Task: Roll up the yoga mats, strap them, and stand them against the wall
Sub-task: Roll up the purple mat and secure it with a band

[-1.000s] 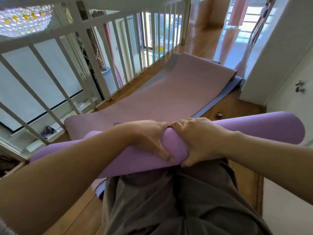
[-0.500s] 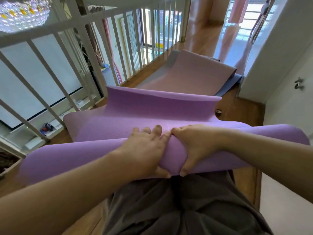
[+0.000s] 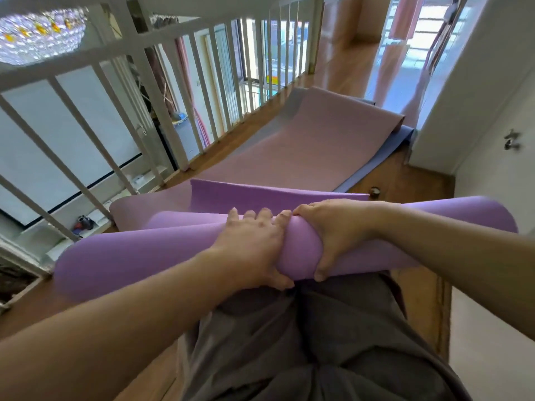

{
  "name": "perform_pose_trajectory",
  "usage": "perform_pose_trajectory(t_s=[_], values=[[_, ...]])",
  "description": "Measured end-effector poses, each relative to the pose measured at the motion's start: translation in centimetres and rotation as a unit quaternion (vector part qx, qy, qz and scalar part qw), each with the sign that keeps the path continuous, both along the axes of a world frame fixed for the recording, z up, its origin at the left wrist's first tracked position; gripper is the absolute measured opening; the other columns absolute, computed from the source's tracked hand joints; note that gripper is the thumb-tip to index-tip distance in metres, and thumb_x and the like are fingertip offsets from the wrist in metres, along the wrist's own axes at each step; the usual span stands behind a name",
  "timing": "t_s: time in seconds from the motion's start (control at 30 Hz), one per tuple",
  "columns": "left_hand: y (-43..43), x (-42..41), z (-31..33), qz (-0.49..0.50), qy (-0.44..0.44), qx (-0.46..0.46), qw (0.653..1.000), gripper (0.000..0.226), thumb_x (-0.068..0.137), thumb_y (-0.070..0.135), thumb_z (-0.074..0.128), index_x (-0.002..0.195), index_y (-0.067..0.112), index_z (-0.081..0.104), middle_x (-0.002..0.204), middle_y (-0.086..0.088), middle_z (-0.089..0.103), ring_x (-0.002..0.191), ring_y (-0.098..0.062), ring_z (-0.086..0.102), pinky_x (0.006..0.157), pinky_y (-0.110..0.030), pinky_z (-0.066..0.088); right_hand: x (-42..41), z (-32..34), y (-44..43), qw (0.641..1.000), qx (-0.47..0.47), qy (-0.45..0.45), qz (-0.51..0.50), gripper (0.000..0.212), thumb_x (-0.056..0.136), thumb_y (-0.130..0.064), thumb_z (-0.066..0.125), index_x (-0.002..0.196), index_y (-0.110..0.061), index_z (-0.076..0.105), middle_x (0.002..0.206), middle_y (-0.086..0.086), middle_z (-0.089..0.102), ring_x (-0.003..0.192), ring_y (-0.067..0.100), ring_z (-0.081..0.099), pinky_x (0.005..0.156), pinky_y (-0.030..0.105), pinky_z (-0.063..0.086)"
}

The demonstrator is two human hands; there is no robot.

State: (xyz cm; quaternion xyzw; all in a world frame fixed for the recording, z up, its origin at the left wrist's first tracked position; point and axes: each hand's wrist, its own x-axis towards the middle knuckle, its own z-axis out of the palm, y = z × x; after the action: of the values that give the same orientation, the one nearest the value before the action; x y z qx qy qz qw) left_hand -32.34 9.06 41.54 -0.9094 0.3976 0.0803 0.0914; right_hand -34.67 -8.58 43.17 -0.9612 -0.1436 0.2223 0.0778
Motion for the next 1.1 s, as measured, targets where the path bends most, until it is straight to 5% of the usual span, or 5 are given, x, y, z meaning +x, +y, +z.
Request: perform_pose_trajectory(t_s=[0.13,0.33,0.73,0.97,1.1], values=[[0.0,0.1,-1.0,-0.007,-0.059,-0.052,0.997,0.109,0.063,0.072,0.066,0.147,0.024,0.017,0.131,-0.005,0.047,0.115,-0.026,0.050,0.099,-0.042,0.040,1.3,0.3,0.0,0.999,0.015,0.046,-0.010,0.092,0.056,-0.051,0.087,0.133,-0.028,0.042,0.121,-0.011,0.053,0.108,0.010,0.051,0.088,0.024,0.041],[-0.1,1.9,0.2,0.011,0.041,-0.068,0.997,0.105,0.059,0.072,0.070,0.143,0.028,0.026,0.126,-0.001,0.052,0.112,-0.024,0.052,0.095,-0.037,0.043,-2.2,-1.5,0.6,0.982,-0.043,-0.185,0.001,0.098,0.059,-0.071,0.073,0.138,-0.024,0.039,0.132,-0.004,0.053,0.116,0.016,0.052,0.103,0.037,0.041],[1.0,0.7,0.5,0.017,0.229,-0.073,0.970,0.085,0.061,0.066,0.074,0.133,0.038,0.039,0.121,0.013,0.056,0.112,-0.013,0.052,0.094,-0.034,0.045,-2.2,-0.5,0.8,0.996,-0.041,-0.055,0.056,0.094,0.046,-0.077,0.074,0.121,-0.027,0.046,0.108,-0.007,0.063,0.092,0.016,0.059,0.086,0.037,0.049],[1.0,-2.2,0.3,-0.038,-0.083,-0.049,0.995,0.102,0.071,0.079,0.051,0.148,0.023,0.014,0.134,-0.004,0.039,0.115,-0.026,0.046,0.096,-0.039,0.035,0.1,0.1,0.2,0.996,0.058,0.071,0.015,0.086,0.055,-0.053,0.087,0.128,-0.031,0.047,0.115,-0.015,0.060,0.102,0.007,0.057,0.092,0.026,0.045],[1.2,-2.7,-0.7,-0.023,-0.085,-0.050,0.995,0.108,0.068,0.077,0.058,0.147,0.020,0.013,0.137,-0.006,0.039,0.116,-0.027,0.047,0.099,-0.041,0.033,1.3,0.8,0.6,0.992,0.044,0.116,0.003,0.070,0.060,-0.048,0.086,0.118,-0.033,0.051,0.108,-0.016,0.060,0.099,0.007,0.057,0.089,0.027,0.048]])
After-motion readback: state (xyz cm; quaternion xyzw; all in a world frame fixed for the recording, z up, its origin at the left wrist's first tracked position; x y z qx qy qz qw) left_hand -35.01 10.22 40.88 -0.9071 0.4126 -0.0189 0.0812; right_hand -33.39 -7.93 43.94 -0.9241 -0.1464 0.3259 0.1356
